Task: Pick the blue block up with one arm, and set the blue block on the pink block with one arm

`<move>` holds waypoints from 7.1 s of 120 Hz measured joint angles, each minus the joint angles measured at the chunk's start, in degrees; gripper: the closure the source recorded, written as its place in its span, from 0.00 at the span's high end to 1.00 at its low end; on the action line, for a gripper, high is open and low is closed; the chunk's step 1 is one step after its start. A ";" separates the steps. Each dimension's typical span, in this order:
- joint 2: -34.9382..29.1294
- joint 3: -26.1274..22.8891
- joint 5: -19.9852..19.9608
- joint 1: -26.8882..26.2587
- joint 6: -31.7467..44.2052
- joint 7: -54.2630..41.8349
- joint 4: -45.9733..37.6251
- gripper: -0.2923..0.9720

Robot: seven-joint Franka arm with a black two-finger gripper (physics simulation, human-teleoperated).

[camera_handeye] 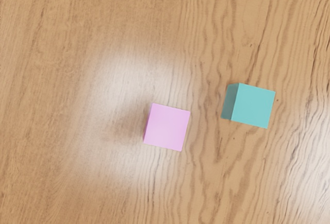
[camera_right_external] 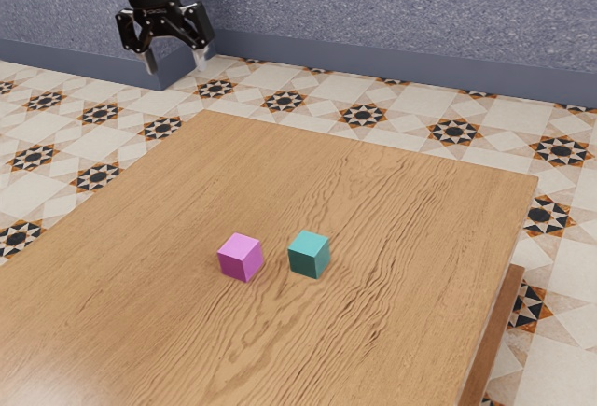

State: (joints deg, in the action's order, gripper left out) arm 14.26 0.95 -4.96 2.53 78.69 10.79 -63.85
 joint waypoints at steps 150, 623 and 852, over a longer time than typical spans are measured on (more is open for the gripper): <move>1.01 0.31 5.81 -19.05 30.93 2.21 -33.39 0.77; 0.97 4.93 3.49 -13.89 52.03 -13.16 -48.91 0.53; -0.29 7.26 3.52 -13.03 53.10 -11.23 -53.07 0.53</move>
State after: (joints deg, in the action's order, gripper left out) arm 13.97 8.20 -1.43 -10.49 131.78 -0.44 -116.93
